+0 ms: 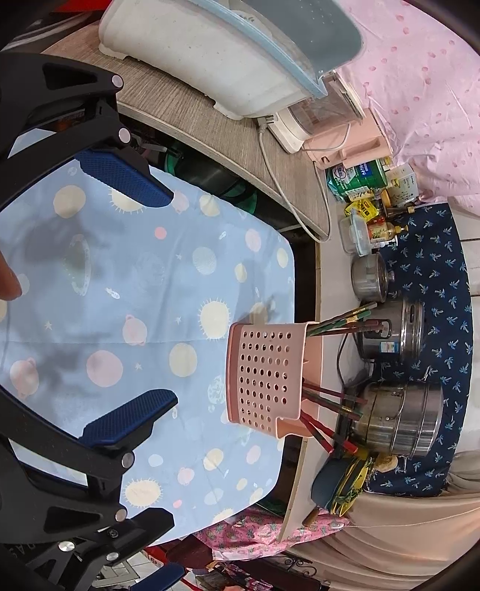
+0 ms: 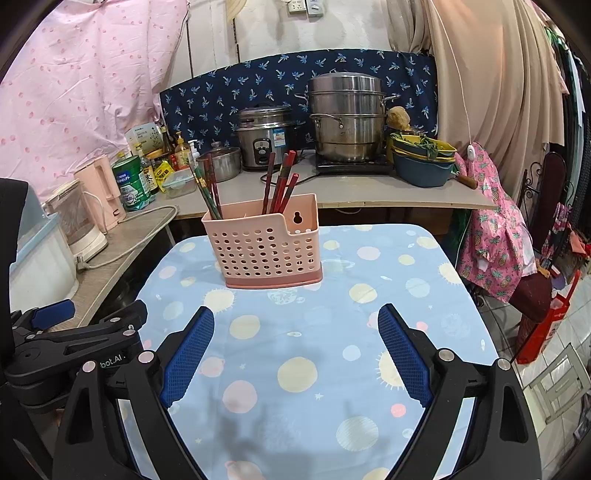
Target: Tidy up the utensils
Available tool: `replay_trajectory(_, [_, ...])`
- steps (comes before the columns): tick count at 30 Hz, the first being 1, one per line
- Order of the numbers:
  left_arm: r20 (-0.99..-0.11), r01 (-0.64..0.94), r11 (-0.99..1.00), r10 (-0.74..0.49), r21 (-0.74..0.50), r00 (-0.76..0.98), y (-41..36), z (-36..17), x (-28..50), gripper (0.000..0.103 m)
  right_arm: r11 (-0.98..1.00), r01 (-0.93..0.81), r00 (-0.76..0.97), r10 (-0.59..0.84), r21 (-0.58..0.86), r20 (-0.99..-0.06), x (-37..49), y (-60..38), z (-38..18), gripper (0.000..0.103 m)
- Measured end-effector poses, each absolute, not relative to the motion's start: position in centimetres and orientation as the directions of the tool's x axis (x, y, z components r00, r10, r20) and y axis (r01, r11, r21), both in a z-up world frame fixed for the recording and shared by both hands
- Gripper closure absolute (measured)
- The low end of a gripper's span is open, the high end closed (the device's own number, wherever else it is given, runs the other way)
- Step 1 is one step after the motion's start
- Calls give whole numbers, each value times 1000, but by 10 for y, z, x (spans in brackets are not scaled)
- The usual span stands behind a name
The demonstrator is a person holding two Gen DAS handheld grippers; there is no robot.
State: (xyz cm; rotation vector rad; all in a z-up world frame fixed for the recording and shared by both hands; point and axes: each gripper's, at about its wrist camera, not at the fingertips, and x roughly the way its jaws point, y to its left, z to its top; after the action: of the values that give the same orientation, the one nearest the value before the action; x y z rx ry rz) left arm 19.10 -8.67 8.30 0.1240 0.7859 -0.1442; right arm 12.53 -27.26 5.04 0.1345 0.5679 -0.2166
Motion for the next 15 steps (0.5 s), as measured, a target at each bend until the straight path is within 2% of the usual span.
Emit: replay_trajectory(15, [-702,192,978,-77,86,708,-90,79,190,8,967,246,817,-170,67,-551,124,-276,47,17])
